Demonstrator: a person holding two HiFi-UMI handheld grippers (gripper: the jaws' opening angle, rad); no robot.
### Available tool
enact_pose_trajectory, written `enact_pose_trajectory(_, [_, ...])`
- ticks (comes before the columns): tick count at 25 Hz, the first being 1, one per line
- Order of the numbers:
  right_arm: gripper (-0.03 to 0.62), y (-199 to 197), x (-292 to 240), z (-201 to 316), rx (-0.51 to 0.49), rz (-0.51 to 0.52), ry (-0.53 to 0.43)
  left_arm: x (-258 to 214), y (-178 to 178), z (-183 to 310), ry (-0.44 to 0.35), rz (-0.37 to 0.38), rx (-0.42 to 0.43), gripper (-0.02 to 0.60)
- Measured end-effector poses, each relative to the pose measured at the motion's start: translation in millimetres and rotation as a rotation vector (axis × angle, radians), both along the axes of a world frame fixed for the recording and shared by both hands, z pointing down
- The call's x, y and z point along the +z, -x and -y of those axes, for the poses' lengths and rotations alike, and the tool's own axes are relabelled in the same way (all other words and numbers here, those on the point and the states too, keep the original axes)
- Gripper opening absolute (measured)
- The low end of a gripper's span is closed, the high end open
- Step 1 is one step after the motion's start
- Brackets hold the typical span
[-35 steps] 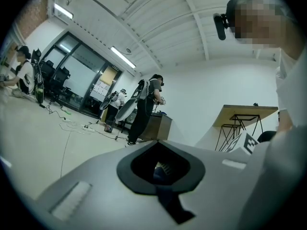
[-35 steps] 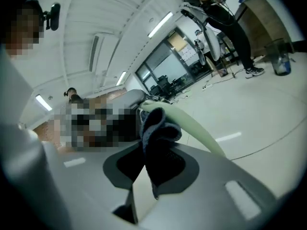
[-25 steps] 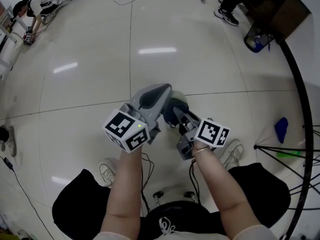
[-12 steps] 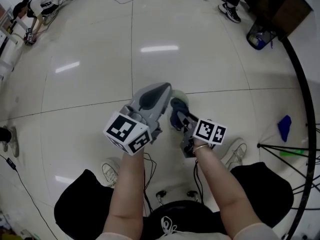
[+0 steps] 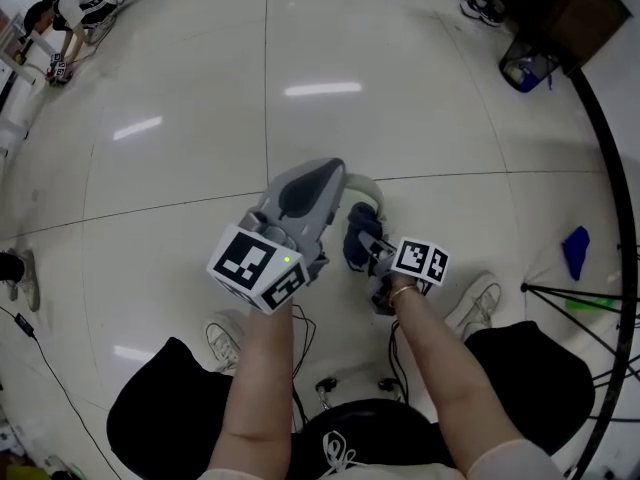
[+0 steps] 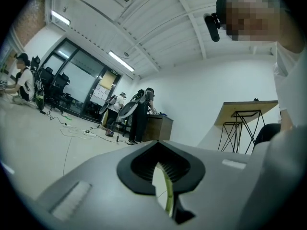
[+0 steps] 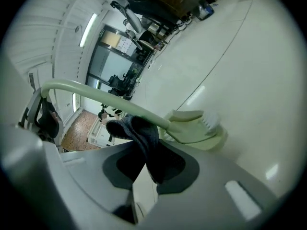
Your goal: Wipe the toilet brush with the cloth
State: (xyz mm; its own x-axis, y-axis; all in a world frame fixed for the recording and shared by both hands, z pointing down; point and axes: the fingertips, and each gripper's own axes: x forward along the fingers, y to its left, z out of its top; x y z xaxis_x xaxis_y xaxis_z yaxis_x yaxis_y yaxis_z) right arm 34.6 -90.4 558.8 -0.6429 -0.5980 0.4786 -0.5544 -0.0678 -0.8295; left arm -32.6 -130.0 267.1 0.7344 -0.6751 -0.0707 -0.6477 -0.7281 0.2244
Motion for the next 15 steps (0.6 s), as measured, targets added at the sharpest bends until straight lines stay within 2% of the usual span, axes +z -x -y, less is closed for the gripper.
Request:
enact_pose_trajectory(3, [0.071,4,0,-7,-0.027,0.043,-0.024,1,1,0,0.001,0.01,0.001,0.006])
enact_pose_trajectory(5, [0.069,17,-14,-12,-0.11,0.051,-0.106,1,3,2,0.002,0.008,0.001,0.006])
enact_pose_trajectory(11, [0.067,46,-131,-53,-0.514,0.133,-0.613,1,3,-3,0.007,0.035,-0.028,0.006])
enact_pose_trajectory(13, [0.067,38,-172,-59,-0.541,0.153,-0.728,-6,7,-10,-0.005,0.015,-0.048,0.006])
enact_pose_trajectory(15, [0.067,19,-218,-52,-0.471,0.212,-0.822,-17,14,-18,-0.023,-0.028,-0.076,0.006])
